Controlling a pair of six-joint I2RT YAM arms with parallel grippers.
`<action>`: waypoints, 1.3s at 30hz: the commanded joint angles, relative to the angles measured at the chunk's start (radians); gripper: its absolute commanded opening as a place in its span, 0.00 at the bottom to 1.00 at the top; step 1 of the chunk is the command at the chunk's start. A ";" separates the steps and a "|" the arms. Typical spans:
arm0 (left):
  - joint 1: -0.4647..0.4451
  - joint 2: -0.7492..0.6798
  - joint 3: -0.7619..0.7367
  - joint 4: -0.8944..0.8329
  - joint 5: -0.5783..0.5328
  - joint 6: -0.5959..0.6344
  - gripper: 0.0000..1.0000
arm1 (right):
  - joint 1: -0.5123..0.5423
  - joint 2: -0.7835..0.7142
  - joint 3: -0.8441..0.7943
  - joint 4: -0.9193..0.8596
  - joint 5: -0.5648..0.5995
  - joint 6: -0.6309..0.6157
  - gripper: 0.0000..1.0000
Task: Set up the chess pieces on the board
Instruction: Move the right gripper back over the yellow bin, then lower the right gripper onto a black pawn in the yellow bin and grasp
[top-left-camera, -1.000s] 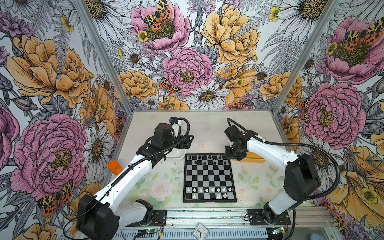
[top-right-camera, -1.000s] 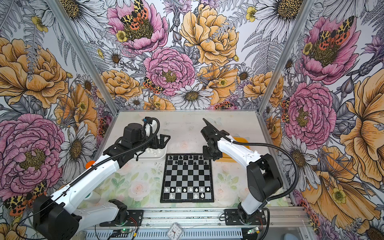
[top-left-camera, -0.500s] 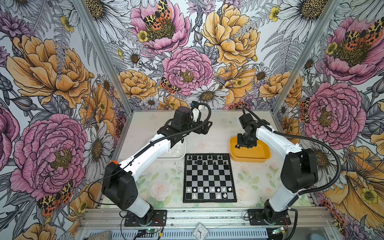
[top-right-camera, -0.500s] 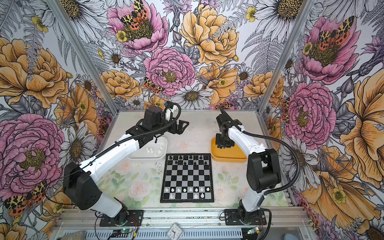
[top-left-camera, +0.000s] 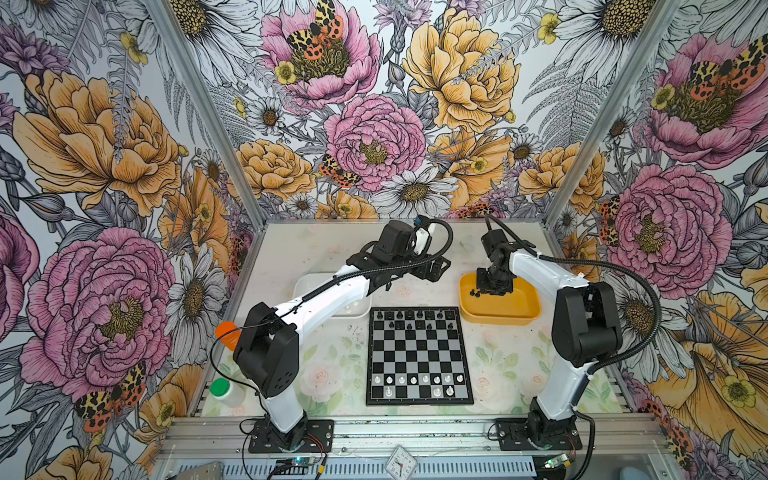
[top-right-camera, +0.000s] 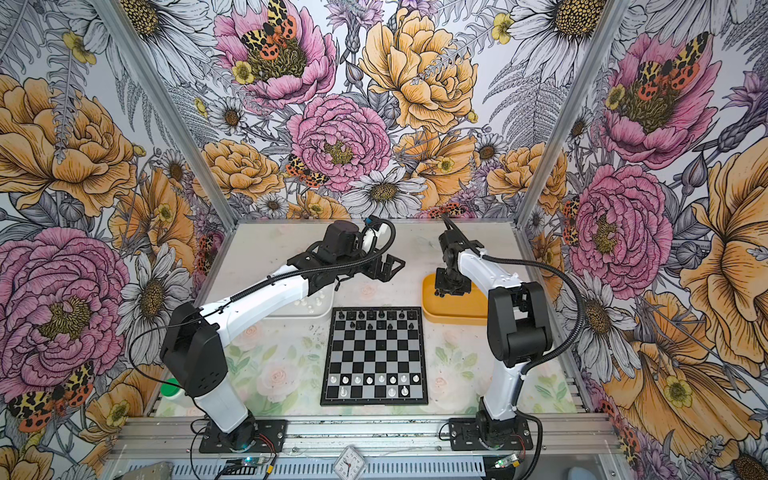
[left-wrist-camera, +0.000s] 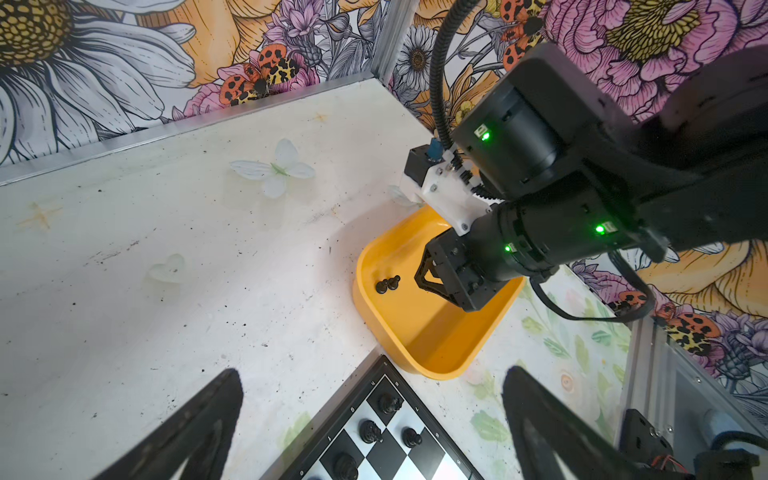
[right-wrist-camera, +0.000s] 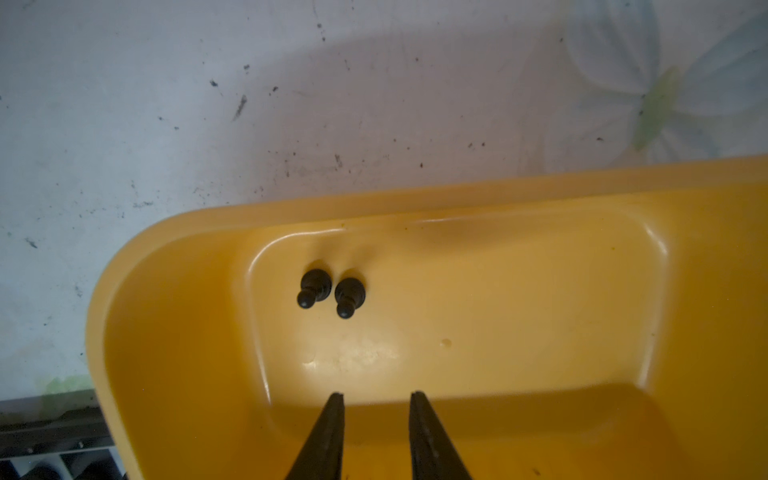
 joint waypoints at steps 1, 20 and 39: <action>0.006 -0.007 0.016 -0.012 0.022 0.013 0.99 | -0.011 0.023 0.015 0.045 -0.023 -0.011 0.30; 0.042 -0.053 -0.073 -0.017 0.003 -0.005 0.99 | -0.015 0.106 0.074 0.062 -0.045 -0.013 0.29; 0.088 -0.067 -0.086 -0.028 0.016 -0.006 0.99 | -0.023 0.154 0.087 0.062 -0.045 -0.016 0.22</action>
